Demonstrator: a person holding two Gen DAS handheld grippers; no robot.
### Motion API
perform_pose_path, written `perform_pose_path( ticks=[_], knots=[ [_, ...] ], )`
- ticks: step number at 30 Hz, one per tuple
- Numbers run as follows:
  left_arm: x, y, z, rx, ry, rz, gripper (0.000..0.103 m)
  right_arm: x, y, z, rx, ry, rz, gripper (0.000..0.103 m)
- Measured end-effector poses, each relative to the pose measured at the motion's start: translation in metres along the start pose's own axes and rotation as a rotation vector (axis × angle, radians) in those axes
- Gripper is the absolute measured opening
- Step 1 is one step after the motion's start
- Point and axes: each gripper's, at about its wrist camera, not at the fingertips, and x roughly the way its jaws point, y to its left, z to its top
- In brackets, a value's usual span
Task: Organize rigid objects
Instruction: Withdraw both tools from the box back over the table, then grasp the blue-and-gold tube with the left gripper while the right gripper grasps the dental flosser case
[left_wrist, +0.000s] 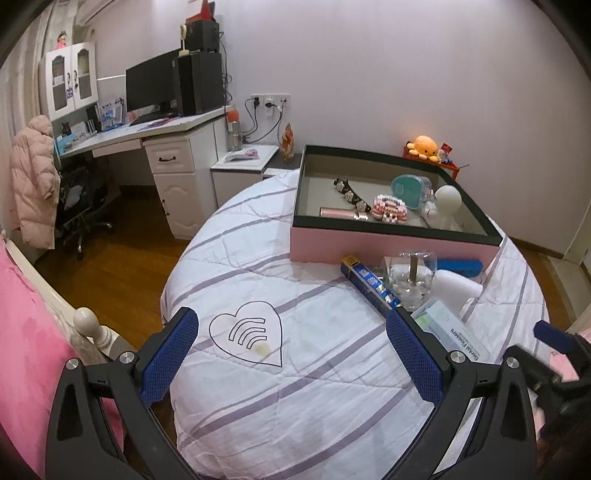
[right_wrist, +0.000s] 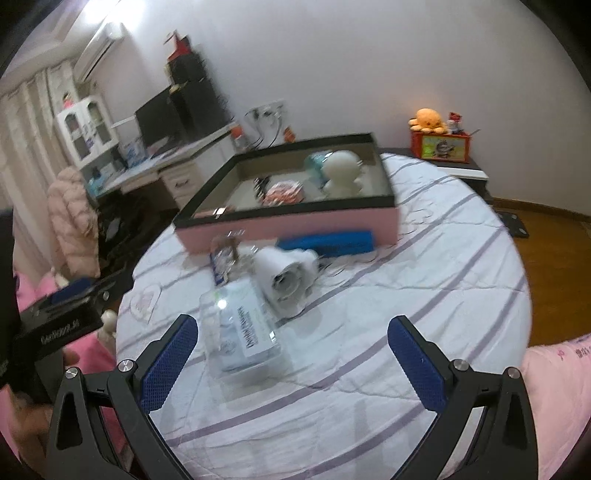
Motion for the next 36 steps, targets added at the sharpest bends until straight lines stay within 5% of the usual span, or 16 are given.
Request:
perform_pose_path(
  ticks=[10,16,31,36],
  knots=[
    [0.019,0.000,-0.006,0.004,0.037,0.008,0.103,0.043,0.027,-0.009,-0.094,0.088,0.024,0.103],
    [0.029,-0.002,-0.010,0.000,0.060,0.001,0.103,0.071,0.040,-0.011,-0.173,0.150,0.037,0.068],
    [0.077,-0.049,0.004,0.033,0.119,-0.089,0.103,0.046,0.002,-0.016,-0.136,0.116,0.012,0.067],
    [0.092,-0.044,0.009,-0.012,0.123,-0.041,0.100,0.046,0.000,-0.017,-0.131,0.118,0.023,0.067]
  ],
)
